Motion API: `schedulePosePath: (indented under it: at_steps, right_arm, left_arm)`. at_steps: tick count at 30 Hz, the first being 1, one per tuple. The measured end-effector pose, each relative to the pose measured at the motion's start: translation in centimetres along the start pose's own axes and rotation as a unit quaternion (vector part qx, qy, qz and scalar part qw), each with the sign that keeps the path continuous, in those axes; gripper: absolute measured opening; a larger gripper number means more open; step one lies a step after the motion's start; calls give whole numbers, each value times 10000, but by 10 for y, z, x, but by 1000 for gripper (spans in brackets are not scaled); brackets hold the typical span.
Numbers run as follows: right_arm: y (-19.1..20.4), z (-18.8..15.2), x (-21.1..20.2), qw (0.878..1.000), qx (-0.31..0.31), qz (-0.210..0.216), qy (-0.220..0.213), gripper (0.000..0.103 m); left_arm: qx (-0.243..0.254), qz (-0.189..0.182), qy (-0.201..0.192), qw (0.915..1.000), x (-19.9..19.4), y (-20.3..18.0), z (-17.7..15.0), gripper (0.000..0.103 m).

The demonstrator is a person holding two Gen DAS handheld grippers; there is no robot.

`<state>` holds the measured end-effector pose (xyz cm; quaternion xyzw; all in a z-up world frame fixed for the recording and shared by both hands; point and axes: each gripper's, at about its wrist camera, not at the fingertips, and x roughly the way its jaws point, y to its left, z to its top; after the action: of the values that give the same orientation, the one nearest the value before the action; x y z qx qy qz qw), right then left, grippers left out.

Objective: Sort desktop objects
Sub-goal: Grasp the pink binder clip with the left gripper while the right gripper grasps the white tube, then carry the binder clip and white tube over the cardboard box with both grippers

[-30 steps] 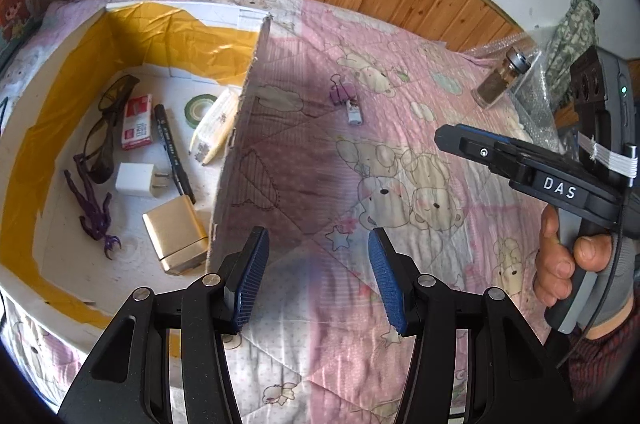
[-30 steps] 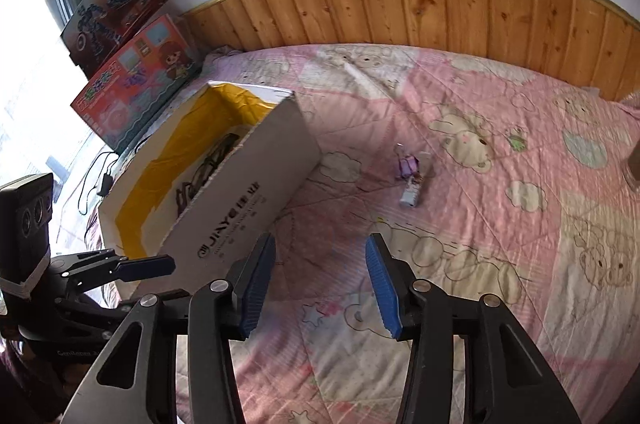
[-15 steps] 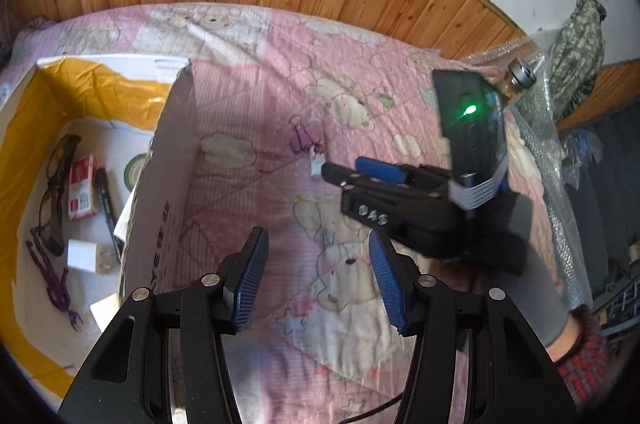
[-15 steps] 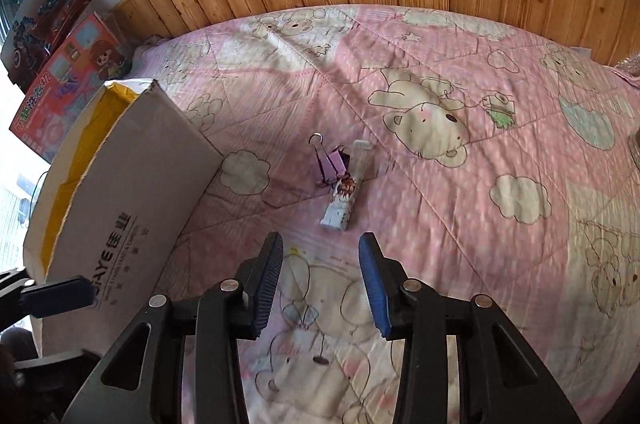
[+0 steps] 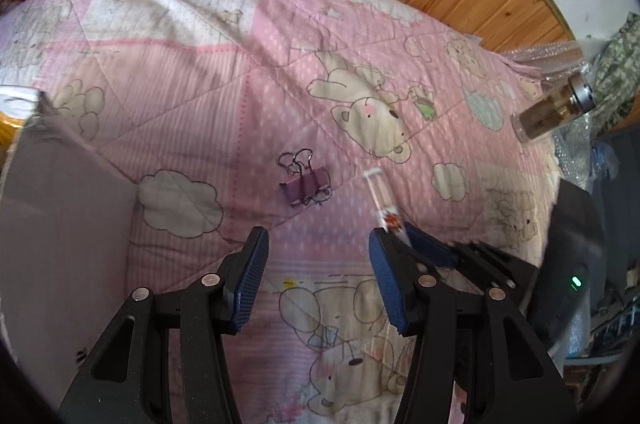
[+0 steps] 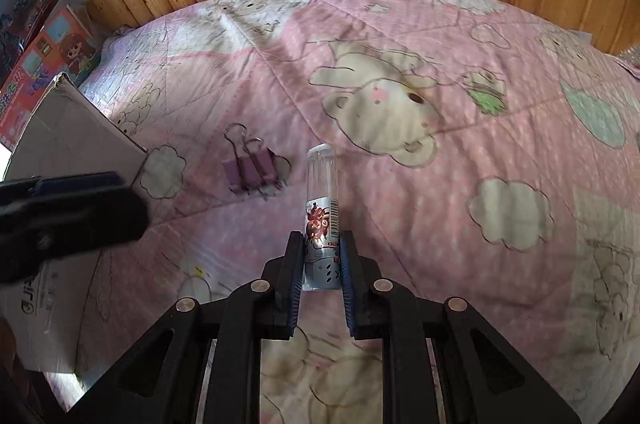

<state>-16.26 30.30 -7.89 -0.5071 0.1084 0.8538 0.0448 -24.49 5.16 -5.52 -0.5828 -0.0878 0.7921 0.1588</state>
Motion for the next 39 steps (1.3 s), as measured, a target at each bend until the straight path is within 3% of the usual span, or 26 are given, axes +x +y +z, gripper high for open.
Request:
schedulePosePath:
  at_steps: [4, 7, 11, 13, 22, 32, 39]
  right_arm:
    - [-29, -34, -25, 9994, 339, -78, -19, 19]
    - [-38, -54, -37, 9987, 489, -13, -121, 19]
    - [-33, -63, -39, 9991, 309, -171, -231, 19]
    - [-32, -62, -39, 9992, 263, -193, -240, 19]
    - [-34, -71, -46, 9989, 380, -11, -281, 19]
    - [-7, -97, -75, 9983, 452, 132, -329, 17]
    - [2, -110, -76, 9987, 486, 33, -141, 12]
  left_arm:
    - [95, 251, 98, 9996, 32, -13, 9, 55]
    - [42, 702, 92, 9975, 52, -16, 16, 55]
    - [50, 934, -147, 9955, 57, -17, 20, 52]
    - [146, 902, -250, 9955, 55, -15, 17, 37]
    - [28, 199, -446, 9988, 18, 5, -22, 37]
    - [194, -177, -683, 9973, -38, -1, -81, 37]
    - [154, -406, -850, 9954, -83, 4, -123, 37]
